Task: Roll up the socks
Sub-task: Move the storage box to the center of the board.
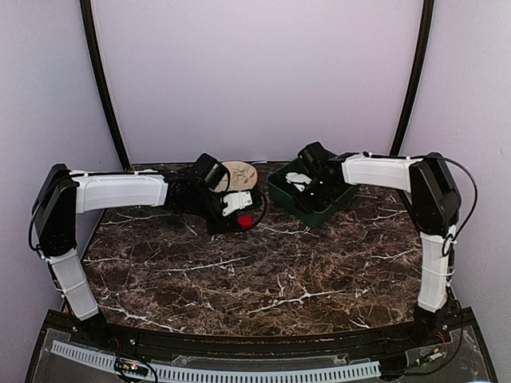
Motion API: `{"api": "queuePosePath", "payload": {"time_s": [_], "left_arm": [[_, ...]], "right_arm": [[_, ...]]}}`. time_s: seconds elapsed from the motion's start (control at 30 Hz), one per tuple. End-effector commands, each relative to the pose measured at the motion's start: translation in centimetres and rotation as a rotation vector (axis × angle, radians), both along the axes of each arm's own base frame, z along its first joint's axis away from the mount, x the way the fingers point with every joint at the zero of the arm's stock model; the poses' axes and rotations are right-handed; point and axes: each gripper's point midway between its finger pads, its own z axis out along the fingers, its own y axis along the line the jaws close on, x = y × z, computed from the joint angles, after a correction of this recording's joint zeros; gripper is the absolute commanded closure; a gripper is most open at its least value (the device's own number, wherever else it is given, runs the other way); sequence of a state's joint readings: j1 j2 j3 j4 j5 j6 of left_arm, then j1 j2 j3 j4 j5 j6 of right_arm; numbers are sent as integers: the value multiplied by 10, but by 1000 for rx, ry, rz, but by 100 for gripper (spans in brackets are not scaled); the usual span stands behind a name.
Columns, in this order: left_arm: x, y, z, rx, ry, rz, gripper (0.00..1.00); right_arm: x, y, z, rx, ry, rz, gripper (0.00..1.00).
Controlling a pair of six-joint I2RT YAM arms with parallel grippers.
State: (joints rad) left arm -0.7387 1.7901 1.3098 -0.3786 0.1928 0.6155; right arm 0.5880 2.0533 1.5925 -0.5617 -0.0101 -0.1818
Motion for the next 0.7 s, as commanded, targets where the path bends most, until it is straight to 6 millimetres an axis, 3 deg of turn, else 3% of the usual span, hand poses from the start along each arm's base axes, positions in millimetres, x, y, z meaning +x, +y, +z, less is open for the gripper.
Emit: {"api": "queuePosePath", "payload": {"time_s": [0.0,0.17,0.37,0.53,0.67], "left_arm": [[14,3,13,24,-40,-6,79],[28,4,25,34,-70,-3,79],[36,11,39,43,-84,-3,79],[27,14,48,42,-66,-25,79],[10,15,60,5,-30,-63,78]], "right_arm": [[-30,1,-3,38,69,67,97],[-67,12,-2,42,74,159,100],[-130,38,-2,19,43,315,100],[-181,60,0,6,5,443,100],[-210,60,-4,-17,-34,504,100]]}}
